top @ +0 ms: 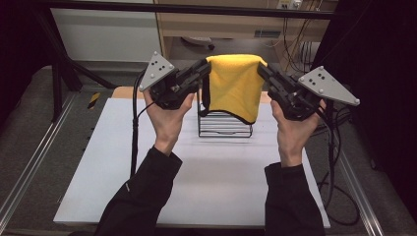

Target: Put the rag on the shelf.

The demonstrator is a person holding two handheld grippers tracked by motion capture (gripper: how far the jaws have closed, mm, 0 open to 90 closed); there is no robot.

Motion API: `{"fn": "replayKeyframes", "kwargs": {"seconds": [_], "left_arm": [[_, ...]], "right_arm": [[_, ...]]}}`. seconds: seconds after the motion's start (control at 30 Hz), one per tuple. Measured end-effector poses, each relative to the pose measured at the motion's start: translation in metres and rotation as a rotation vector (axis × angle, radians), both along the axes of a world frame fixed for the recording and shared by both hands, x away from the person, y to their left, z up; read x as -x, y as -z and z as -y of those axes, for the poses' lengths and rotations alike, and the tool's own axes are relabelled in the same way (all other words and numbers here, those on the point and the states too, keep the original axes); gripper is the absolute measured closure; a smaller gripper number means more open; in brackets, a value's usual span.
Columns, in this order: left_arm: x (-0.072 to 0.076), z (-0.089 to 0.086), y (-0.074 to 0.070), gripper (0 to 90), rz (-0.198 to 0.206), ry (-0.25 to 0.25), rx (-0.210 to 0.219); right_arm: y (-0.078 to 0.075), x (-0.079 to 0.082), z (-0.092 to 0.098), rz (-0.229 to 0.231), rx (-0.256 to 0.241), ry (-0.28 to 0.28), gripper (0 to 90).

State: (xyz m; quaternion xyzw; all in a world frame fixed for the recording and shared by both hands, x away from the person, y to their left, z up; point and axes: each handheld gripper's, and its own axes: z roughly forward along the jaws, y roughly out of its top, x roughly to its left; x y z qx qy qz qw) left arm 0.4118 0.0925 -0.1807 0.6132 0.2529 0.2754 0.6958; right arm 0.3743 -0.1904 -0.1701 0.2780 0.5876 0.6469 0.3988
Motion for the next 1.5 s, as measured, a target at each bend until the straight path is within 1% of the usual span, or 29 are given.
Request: {"fn": "replayKeyframes", "kwargs": {"seconds": [0.17,0.27,0.37,0.53,0.6,0.77,0.87,0.97,1.07,1.2,1.23,1.27,1.3,1.33,1.37,1.4,1.47,1.5], "left_arm": [[-0.005,0.001,-0.013,79.2,0.02,-0.014,-0.003],[-0.01,0.0,-0.02,79.3,0.021,-0.017,0.006],[-0.014,0.001,-0.025,79.2,0.022,-0.018,0.004],[-0.022,0.004,-0.036,79.2,0.029,-0.036,-0.008],[-0.026,0.006,-0.04,79.3,0.025,-0.035,-0.009],[-0.036,0.01,-0.045,79.2,0.023,-0.032,-0.006],[-0.043,0.012,-0.047,79.2,0.008,-0.022,0.013],[-0.049,0.016,-0.05,79.2,0.022,-0.031,-0.004],[-0.052,0.017,-0.056,79.2,0.038,-0.037,-0.022],[-0.06,0.019,-0.063,79.1,0.029,-0.039,-0.02],[-0.062,0.019,-0.064,79.2,0.037,-0.043,-0.025],[-0.063,0.02,-0.065,79.2,0.033,-0.045,-0.027],[-0.065,0.021,-0.066,79.2,0.037,-0.043,-0.029],[-0.067,0.021,-0.067,79.2,0.042,-0.054,-0.033],[-0.069,0.022,-0.067,79.2,0.041,-0.05,-0.034],[-0.071,0.022,-0.068,79.2,0.046,-0.059,-0.038],[-0.076,0.022,-0.069,79.1,0.031,-0.044,-0.03],[-0.079,0.022,-0.068,79.1,0.031,-0.044,-0.028]], "right_arm": [[-0.011,-0.007,0.0,0.017,0.003,0.006,84.1],[-0.017,-0.012,-0.001,0.023,0.004,0.01,84.1],[-0.024,-0.019,0.0,0.021,-0.003,0.014,84.1],[-0.033,-0.027,0.001,0.022,-0.008,0.018,84.1],[-0.036,-0.031,0.002,0.027,-0.01,0.022,84.1],[-0.041,-0.042,0.006,0.026,-0.022,0.026,84.1],[-0.043,-0.047,0.008,0.041,-0.011,0.027,84.1],[-0.044,-0.052,0.01,0.034,-0.016,0.036,84.1],[-0.047,-0.055,0.012,0.043,-0.011,0.042,84.1],[-0.05,-0.062,0.014,0.044,-0.018,0.045,84.1],[-0.051,-0.064,0.014,0.045,-0.017,0.049,84.1],[-0.052,-0.066,0.014,0.047,-0.016,0.051,84.1],[-0.053,-0.068,0.014,0.047,-0.016,0.053,84.1],[-0.054,-0.07,0.014,0.045,-0.014,0.055,84.1],[-0.054,-0.072,0.014,0.047,-0.016,0.057,84.1],[-0.054,-0.074,0.014,0.049,-0.017,0.057,84.1],[-0.053,-0.08,0.014,0.043,-0.025,0.058,84.1],[-0.053,-0.082,0.014,0.042,-0.023,0.059,84.1]]}}
